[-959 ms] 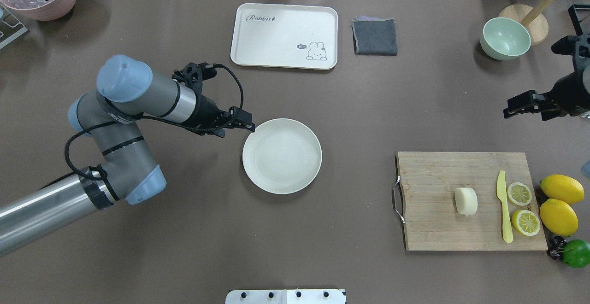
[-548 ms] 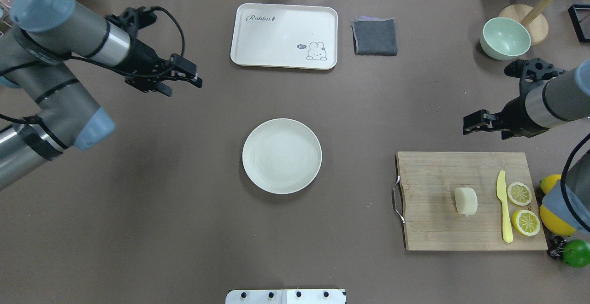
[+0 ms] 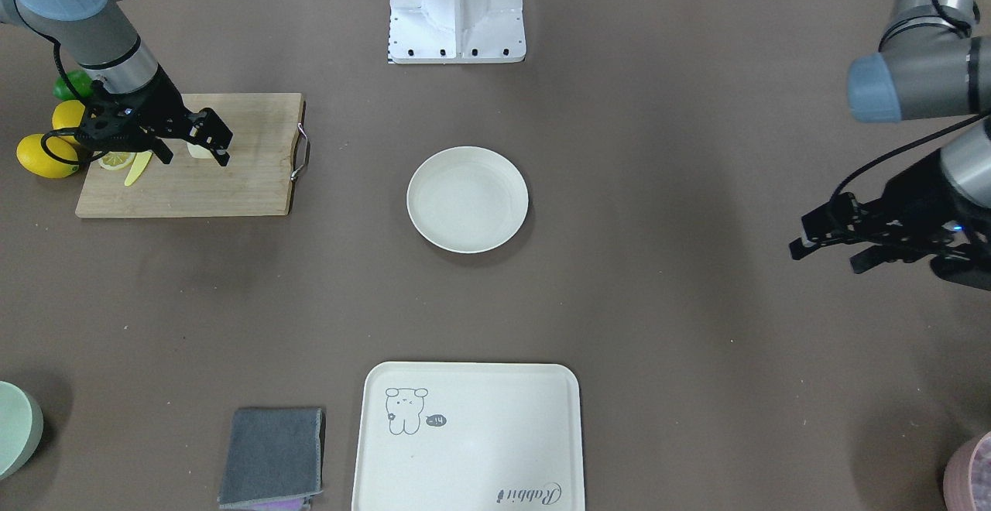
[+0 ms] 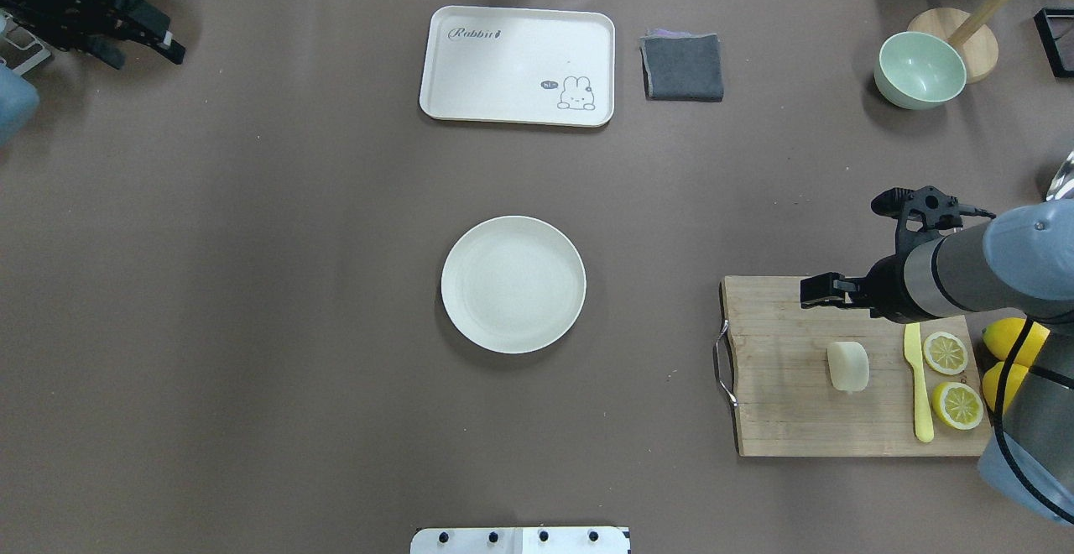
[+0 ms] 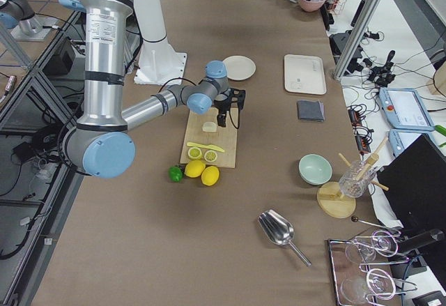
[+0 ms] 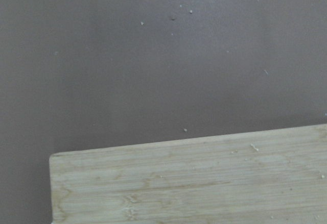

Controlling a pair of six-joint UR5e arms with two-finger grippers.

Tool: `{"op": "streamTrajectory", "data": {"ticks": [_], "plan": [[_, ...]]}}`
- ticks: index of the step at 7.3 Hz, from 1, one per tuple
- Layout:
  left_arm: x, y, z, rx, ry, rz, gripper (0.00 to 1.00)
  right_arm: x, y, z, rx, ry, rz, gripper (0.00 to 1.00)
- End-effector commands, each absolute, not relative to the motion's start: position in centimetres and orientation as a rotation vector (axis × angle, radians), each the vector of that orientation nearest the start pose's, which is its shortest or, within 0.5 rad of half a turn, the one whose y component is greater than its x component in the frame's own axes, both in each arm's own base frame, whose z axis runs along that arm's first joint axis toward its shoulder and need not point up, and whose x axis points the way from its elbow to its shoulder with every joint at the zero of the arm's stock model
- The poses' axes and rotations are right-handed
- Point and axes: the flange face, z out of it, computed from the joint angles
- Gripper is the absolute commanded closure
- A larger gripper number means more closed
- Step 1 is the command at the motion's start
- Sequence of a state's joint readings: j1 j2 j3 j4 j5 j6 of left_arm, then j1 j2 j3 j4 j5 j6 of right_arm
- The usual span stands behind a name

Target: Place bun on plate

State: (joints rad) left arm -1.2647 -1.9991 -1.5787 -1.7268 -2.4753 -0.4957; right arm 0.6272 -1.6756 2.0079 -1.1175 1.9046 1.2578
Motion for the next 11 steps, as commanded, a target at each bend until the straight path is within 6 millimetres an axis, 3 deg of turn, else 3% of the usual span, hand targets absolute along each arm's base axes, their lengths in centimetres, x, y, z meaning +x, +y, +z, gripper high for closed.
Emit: {"op": "streamTrajectory", "data": {"ticks": [1, 2, 3, 5, 7, 8, 9, 10, 11], "plan": [[7.4, -63.7, 38.3, 0.181, 0.911, 0.151, 0.03, -32.2, -31.9, 46.4, 0.070, -0.805, 0.107, 0.00], [7.2, -63.8, 38.8, 0.184, 0.885, 0.146, 0.03, -33.8, -30.5, 46.7, 0.096, -0.783, 0.083, 0.00], [6.3, -63.8, 39.2, 0.188, 0.872, 0.130, 0.03, -33.8, -30.3, 47.1, 0.095, -0.774, 0.072, 0.00], [2.0, -60.5, 47.4, 0.154, 0.838, 0.153, 0.03, -32.5, -29.5, 48.8, 0.110, -0.799, 0.045, 0.00], [1.7, -59.5, 52.3, 0.067, 0.834, 0.118, 0.02, -32.8, -29.5, 49.1, 0.111, -0.801, 0.043, 0.02], [1.4, -58.3, 54.8, 0.041, 0.833, 0.105, 0.03, -32.8, -29.5, 49.1, 0.114, -0.799, 0.043, 0.11], [0.0, -57.8, 55.4, 0.041, 0.836, 0.078, 0.03, -32.9, -29.5, 49.1, 0.115, -0.800, 0.043, 0.23], [-0.4, -57.6, 55.7, 0.039, 0.837, 0.070, 0.03, -32.9, -29.5, 49.0, 0.113, -0.801, 0.042, 0.45], [-0.4, -57.5, 55.9, 0.036, 0.835, 0.069, 0.03, -32.9, -29.5, 49.0, 0.113, -0.803, 0.041, 0.57]]}}
